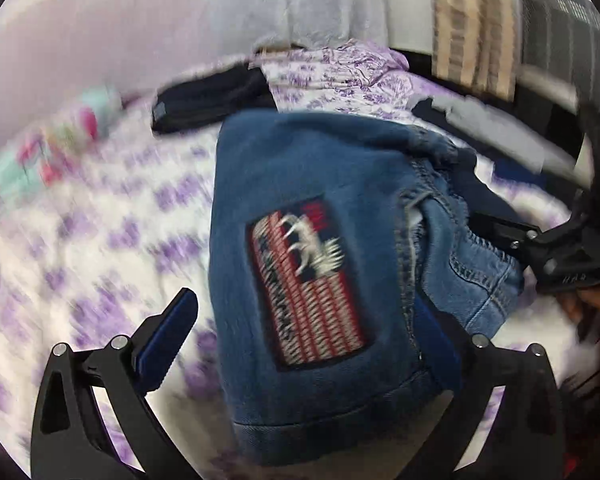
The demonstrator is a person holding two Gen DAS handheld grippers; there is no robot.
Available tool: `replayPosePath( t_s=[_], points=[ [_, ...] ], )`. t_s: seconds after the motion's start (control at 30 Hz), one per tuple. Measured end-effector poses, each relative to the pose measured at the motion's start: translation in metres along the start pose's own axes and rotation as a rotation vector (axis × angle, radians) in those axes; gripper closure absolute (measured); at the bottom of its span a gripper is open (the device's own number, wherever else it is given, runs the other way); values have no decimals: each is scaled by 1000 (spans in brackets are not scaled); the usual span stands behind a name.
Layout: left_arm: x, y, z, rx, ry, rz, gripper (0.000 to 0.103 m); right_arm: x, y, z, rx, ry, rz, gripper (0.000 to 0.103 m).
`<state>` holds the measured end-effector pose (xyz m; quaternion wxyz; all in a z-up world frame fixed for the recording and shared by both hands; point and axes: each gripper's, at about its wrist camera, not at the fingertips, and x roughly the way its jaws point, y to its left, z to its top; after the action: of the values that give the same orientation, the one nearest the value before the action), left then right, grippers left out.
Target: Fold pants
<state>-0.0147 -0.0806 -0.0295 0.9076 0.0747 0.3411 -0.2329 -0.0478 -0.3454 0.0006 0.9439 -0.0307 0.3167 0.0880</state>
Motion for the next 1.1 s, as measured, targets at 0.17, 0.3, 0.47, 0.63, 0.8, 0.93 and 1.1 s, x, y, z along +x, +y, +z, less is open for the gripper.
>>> replayPosePath(
  t_s=[0.17,0.3,0.47,0.63,0.8,0.93,1.1],
  points=[
    [-28,-15,5,66,-104,83,4,-27,22,24,-76,-124,-39,3],
    [-30,-35,25,178,-129,199,4,-37,24,64,-54,-233,-53,3],
    [8,-29,14,103,-68,170,4,57,18,57,-110,16,-136,3],
    [9,-24,10,61,-68,140,4,53,2,52,-13,-30,-55,3],
    [5,-32,8,99,-103,204,4,-18,18,35,-5,-194,-51,3],
    [4,-34,9,108,-106,217,4,-22,31,17,-104,-101,-100,3],
    [3,-37,8,120,-107,235,4,-1,11,7,-4,-11,-15,3]
  ],
)
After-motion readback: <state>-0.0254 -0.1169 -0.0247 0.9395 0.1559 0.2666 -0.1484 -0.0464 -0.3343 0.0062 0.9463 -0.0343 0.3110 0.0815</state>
